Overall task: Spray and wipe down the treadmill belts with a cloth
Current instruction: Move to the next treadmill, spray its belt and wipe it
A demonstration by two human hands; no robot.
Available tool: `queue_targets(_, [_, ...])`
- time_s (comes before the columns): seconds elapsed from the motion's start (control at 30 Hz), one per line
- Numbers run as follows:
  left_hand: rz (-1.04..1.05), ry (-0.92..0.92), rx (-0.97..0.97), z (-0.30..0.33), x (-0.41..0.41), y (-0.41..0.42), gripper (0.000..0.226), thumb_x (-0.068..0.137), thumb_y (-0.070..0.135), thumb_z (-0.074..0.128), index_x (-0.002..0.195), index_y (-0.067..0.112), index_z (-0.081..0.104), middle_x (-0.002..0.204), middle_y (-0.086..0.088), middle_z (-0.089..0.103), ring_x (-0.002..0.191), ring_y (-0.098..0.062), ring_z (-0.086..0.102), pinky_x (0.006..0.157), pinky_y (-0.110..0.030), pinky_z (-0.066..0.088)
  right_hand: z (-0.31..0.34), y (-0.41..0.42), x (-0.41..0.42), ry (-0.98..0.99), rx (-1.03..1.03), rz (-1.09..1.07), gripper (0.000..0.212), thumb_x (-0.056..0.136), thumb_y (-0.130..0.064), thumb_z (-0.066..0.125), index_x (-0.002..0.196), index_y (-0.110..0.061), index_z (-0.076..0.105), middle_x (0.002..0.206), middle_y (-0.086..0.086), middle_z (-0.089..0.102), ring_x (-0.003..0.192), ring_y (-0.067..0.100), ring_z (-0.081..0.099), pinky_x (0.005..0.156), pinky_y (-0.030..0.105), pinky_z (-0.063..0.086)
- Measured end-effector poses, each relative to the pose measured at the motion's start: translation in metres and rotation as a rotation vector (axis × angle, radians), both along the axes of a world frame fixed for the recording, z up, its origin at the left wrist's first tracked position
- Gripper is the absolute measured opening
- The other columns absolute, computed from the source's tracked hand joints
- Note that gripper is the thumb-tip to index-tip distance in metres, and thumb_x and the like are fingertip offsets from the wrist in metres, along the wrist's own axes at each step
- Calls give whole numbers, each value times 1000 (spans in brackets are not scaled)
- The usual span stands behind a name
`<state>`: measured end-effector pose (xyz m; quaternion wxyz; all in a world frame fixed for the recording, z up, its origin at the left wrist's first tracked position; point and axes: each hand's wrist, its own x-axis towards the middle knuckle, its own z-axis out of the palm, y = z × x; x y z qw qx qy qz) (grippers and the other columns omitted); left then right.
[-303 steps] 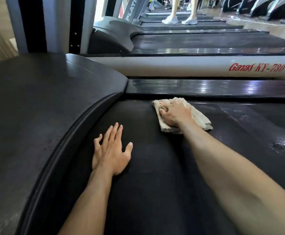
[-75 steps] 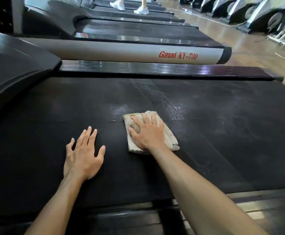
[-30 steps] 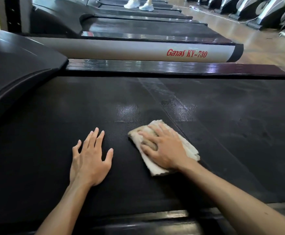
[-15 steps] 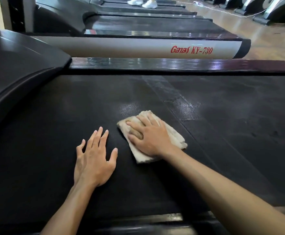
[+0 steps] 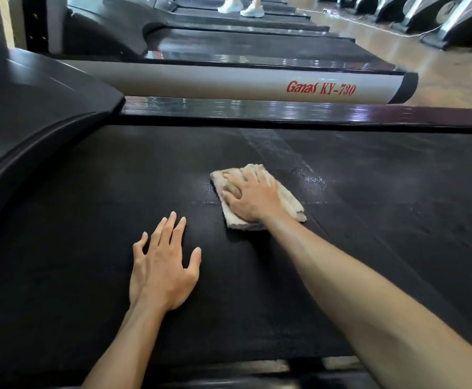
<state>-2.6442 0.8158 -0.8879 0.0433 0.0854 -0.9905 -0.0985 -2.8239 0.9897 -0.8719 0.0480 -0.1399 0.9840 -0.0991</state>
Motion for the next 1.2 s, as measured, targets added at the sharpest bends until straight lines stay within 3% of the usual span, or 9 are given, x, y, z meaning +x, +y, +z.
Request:
queue_targets(0.2, [2, 12, 6, -2, 0, 1, 79, 91, 61, 16, 162, 27, 17, 170, 9, 4, 156, -6, -1, 125, -42, 6, -3, 52, 65, 32, -62, 162, 55, 98, -69, 34, 151, -61, 32, 170, -13, 18, 159, 21, 4, 126, 52, 6])
queue_targets(0.33, [2, 7, -12, -4, -2, 1, 73, 98, 59, 23, 163, 26, 14, 171, 9, 1, 156, -6, -3, 126, -42, 5, -8, 85, 27, 69, 33, -42, 84, 84, -80, 15, 158, -45, 33, 170, -6, 21, 158, 23, 10, 126, 49, 11])
queue_targets(0.4, [5, 10, -1, -3, -1, 2, 80, 90, 61, 14, 163, 27, 14, 171, 9, 2, 156, -5, -3, 125, -41, 4, -6, 75, -3, 21, 29, -169, 75, 92, -76, 25, 160, -45, 28, 172, -6, 13, 159, 24, 3, 127, 51, 7])
queue_targets(0.5, [2, 2, 22, -1, -1, 2, 84, 86, 62, 11, 163, 26, 16, 171, 9, 3, 156, -6, -2, 126, -42, 4, 0, 41, -27, -15, -6, -171, 62, 101, -67, 33, 160, -49, 23, 173, -3, 8, 160, 30, -3, 127, 55, 2])
queue_targets(0.67, [-3, -15, -9, -1, -1, 1, 84, 86, 62, 7, 163, 28, 10, 170, 10, -2, 155, -5, -6, 126, -41, 3, -2, 11, -4, 22, 10, 75, 76, 85, -79, 20, 156, -53, 31, 171, -4, 19, 158, 27, 5, 126, 54, 6])
queue_targets(0.77, [-1, -1, -4, -1, -1, 1, 90, 82, 64, 0, 163, 28, 12, 170, 10, 0, 155, -5, -5, 126, -41, 5, -3, 39, 34, 57, -34, 167, 61, 92, -74, 32, 152, -60, 30, 170, -11, 21, 158, 21, 7, 126, 51, 8])
queue_targets(0.93, [-3, 8, 17, -1, -1, 2, 91, 80, 64, 0, 163, 28, 14, 170, 10, 1, 155, -4, -5, 125, -40, 2, -3, 90, 32, 57, 11, -5, 70, 85, -77, 24, 152, -59, 34, 169, -11, 22, 157, 21, 11, 126, 48, 11])
queue_targets(1.07, [-6, 14, 9, -2, 0, 1, 90, 81, 64, 0, 163, 28, 13, 170, 10, 1, 155, -4, -4, 126, -41, 5, -1, 68, -18, -10, 18, -188, 66, 96, -73, 33, 158, -52, 24, 173, -7, 8, 160, 26, -4, 127, 55, 3])
queue_targets(1.2, [-3, 2, 24, 1, -2, 1, 90, 81, 65, 1, 162, 29, 13, 170, 10, 2, 155, -5, -4, 126, -41, 5, 6, 20, -37, -54, 12, -53, 64, 99, -70, 33, 159, -54, 20, 174, -7, 5, 160, 27, -9, 126, 57, -1])
